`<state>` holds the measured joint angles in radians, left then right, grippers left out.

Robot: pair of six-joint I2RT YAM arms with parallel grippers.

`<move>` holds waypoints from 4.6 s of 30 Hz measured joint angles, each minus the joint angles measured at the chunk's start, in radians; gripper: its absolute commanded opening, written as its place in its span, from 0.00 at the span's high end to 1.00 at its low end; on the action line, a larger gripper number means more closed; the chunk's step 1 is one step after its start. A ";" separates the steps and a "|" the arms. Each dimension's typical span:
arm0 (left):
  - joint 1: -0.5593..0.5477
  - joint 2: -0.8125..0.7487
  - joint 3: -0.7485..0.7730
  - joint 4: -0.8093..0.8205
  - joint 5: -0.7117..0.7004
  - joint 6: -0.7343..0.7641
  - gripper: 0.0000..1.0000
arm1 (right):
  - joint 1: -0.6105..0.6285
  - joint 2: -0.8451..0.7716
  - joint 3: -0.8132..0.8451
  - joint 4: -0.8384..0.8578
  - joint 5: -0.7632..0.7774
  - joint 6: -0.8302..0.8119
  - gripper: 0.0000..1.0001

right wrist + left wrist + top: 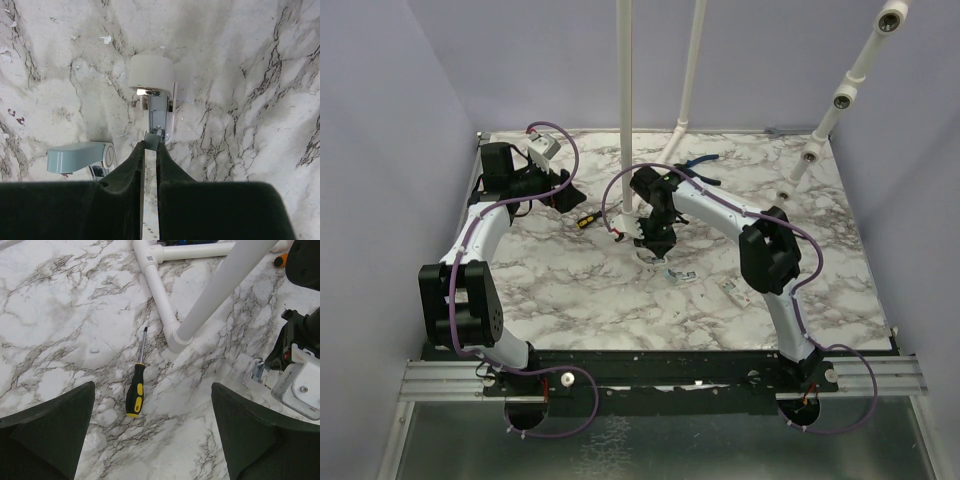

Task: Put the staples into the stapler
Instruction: Install the staple into the stapler.

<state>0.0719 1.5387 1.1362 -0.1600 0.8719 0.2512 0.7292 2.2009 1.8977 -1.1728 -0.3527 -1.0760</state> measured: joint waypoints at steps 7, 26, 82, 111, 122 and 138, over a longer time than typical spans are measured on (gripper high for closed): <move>0.000 0.000 0.000 0.000 0.000 0.000 0.01 | 0.000 0.009 0.000 0.001 0.000 0.000 0.95; 0.001 0.000 0.000 0.000 0.000 0.001 0.01 | 0.000 0.019 -0.001 0.004 0.000 0.000 0.95; 0.006 0.000 0.000 -0.002 0.011 0.001 0.01 | 0.000 0.032 -0.027 0.038 0.001 0.000 0.96; 0.006 0.000 0.000 -0.002 0.012 0.001 0.01 | -0.002 0.032 -0.032 0.049 0.003 0.088 0.78; 0.006 0.000 0.000 -0.003 0.012 0.013 0.01 | -0.002 0.032 -0.034 0.055 0.003 0.110 0.71; -0.029 0.001 -0.122 -0.016 0.078 0.259 0.23 | -0.085 -0.211 -0.298 0.251 -0.091 0.193 0.55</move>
<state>0.0425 1.5394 1.0145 -0.1761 0.9501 0.5102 0.6437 1.9903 1.6001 -0.9222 -0.4435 -0.8825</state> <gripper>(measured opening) 0.826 0.438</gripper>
